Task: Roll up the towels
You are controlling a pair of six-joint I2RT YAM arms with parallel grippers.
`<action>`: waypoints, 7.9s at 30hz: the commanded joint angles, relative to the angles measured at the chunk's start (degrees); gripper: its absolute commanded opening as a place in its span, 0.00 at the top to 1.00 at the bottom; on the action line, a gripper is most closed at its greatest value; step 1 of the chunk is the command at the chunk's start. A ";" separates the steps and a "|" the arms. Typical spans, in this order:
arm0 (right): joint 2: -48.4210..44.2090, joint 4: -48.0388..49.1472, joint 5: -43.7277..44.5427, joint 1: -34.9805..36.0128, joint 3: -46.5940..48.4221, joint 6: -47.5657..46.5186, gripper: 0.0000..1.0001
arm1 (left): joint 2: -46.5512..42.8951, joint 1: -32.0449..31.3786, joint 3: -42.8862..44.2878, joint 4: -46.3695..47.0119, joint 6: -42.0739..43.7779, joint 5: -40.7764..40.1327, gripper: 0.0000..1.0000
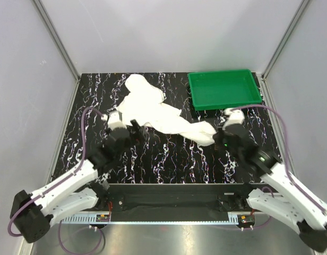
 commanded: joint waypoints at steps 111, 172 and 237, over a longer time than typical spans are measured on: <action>-11.76 -4.34 2.96 0.27 -5.86 19.84 1.00 | 20.00 44.07 -6.68 6.66 -0.58 31.20 0.61; -11.49 -4.61 6.21 0.10 -7.62 19.75 1.00 | 29.12 34.66 2.45 3.50 1.97 22.50 0.38; -12.04 -25.10 26.60 0.18 11.64 31.17 1.00 | -6.03 34.57 28.14 -37.65 12.26 23.20 0.94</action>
